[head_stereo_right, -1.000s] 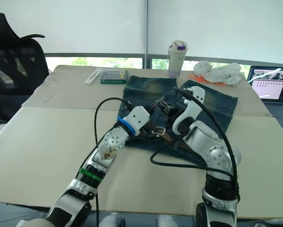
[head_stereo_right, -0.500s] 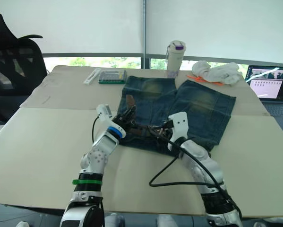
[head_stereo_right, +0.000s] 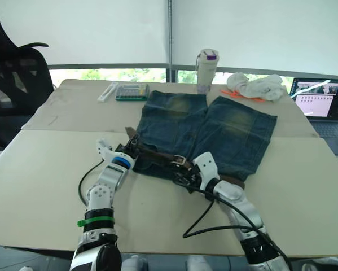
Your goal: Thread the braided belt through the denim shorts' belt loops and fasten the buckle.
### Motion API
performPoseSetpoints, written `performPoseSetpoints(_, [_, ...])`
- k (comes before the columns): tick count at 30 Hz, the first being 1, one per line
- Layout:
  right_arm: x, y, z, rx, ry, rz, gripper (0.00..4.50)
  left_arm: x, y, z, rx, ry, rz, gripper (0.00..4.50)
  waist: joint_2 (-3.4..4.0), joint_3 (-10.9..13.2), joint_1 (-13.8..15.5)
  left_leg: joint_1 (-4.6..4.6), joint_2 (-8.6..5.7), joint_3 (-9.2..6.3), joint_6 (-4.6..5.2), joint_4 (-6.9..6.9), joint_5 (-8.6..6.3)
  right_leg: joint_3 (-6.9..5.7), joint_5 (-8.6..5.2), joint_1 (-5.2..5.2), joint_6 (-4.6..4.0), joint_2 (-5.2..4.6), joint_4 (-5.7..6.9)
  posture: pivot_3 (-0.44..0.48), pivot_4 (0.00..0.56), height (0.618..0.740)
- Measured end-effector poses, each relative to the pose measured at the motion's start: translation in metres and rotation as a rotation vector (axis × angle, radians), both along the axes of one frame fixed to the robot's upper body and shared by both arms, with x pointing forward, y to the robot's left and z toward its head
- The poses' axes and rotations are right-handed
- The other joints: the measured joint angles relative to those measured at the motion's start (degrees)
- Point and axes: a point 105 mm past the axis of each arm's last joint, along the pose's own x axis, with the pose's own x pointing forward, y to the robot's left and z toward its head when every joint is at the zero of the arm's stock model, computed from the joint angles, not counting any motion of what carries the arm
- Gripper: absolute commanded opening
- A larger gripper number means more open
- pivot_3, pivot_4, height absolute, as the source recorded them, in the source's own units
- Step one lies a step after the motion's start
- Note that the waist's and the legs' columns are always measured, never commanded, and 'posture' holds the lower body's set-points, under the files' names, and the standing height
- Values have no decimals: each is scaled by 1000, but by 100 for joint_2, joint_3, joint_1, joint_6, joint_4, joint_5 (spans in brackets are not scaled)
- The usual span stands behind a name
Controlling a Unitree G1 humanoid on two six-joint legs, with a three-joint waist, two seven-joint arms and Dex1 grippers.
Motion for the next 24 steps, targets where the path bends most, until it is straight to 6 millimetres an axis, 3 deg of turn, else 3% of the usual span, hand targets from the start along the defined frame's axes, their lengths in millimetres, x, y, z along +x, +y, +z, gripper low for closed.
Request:
performPoseSetpoints(3, [0, -2, -1, 7, -2, 4, 4217, -3, -8, -2, 26, -7, -25, 0, 0, 0, 16, 0, -1, 0, 0, 0, 0, 0, 0, 2, 0, 0, -1, 0, 150, 737])
performPoseSetpoints(4, [-1, -4, 0, 30, 2, 3, 3978, -4, -11, -3, 40, -10, -37, 0, 0, 0, 26, 0, -1, 0, 0, 0, 0, 0, 0, 2, 0, 0, -1, 0, 150, 737])
performPoseSetpoints(6, [-3, -9, 6, 107, 12, 6, 3414, -6, -15, -3, 60, -19, -52, 0, -1, 0, 54, -3, -3, 0, 0, 0, 0, 0, 0, 1, 0, -2, -3, 0, 150, 737])
performPoseSetpoints(12, [-12, -17, 46, 237, -57, 101, 1350, -8, -21, -1, 71, -34, -76, 0, -1, 1, 91, -3, -2, 0, 0, 0, 0, -1, 0, 0, 0, -2, -4, 0, 150, 737])
performPoseSetpoints(16, [-11, -18, 49, 229, -50, 117, 50, -9, -22, -2, 73, -33, -81, 0, -1, 1, 104, -4, -3, 0, 0, 0, 0, 0, 0, 0, 0, -2, -4, 0, 150, 737])
performPoseSetpoints(22, [-2, -22, 17, 53, 12, 84, 50, -9, -22, -2, 77, -35, -83, 0, -1, 1, 119, -5, -4, 2, 0, 0, 0, 0, 0, -3, 0, -3, -5, 0, 150, 737])
performPoseSetpoints(24, [0, -22, 16, 48, 6, 79, 50, -10, -21, -2, 79, -36, -80, 0, -1, 1, 117, -5, -4, 1, 0, 0, 0, 1, 0, -3, 0, -3, -4, 0, 150, 737])
